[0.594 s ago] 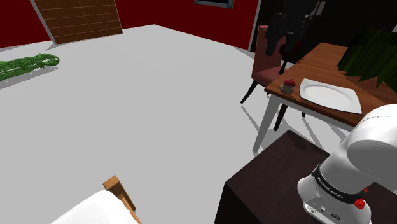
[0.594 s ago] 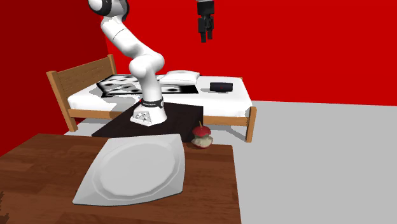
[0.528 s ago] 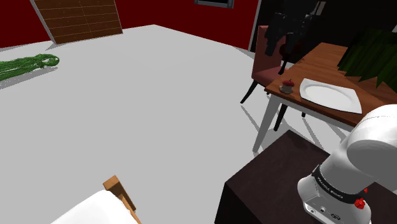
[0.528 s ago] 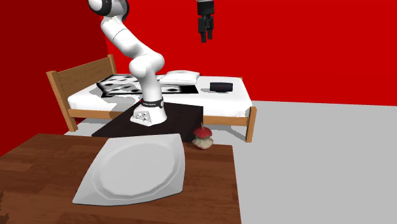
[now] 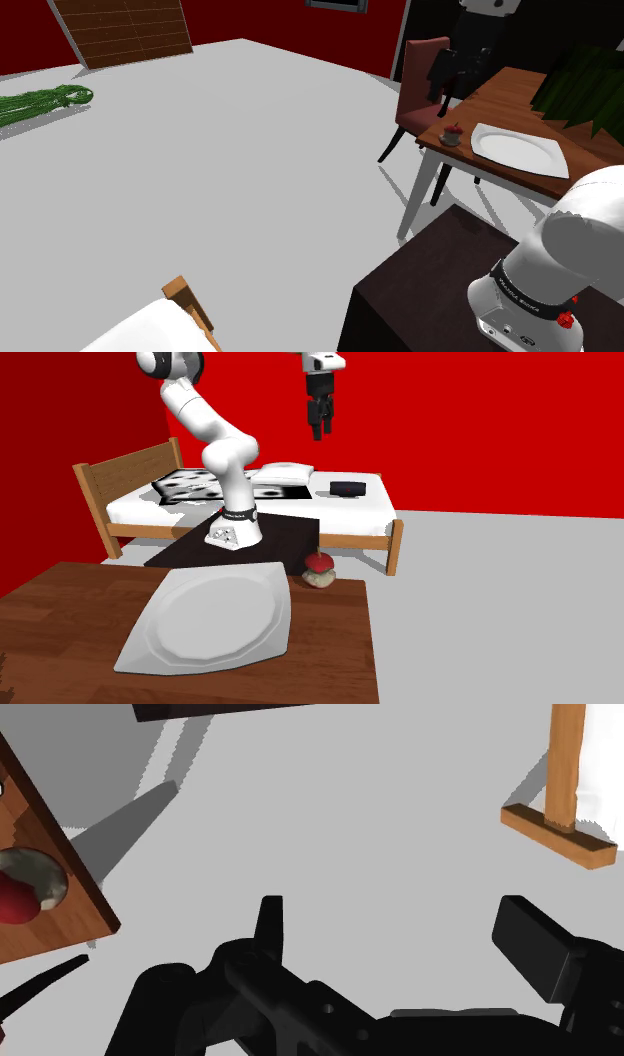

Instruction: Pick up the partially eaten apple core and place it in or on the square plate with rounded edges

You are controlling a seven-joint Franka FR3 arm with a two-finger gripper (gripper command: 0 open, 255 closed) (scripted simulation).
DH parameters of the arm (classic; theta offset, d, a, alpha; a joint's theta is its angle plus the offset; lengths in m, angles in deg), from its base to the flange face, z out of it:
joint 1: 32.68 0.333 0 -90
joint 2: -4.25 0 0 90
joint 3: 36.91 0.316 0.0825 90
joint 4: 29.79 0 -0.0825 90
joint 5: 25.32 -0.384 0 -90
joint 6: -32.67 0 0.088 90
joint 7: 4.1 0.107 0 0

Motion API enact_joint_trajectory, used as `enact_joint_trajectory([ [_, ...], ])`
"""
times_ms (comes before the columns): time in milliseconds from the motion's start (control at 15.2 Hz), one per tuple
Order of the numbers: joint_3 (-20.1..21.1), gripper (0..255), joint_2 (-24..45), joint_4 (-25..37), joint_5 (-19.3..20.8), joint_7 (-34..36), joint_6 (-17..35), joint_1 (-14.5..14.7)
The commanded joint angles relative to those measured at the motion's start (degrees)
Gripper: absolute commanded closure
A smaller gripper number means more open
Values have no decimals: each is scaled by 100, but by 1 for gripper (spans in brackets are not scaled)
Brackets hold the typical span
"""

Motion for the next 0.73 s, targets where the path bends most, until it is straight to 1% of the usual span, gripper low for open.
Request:
enact_joint_trajectory([
  [0, -226, 0, 12, -181, 172, -263, 215, -99],
  [330, -791, 0, 296, -468, 556, -864, 850, -330],
  [660, -1386, 0, 800, -569, 869, -1470, 1541, -521],
])
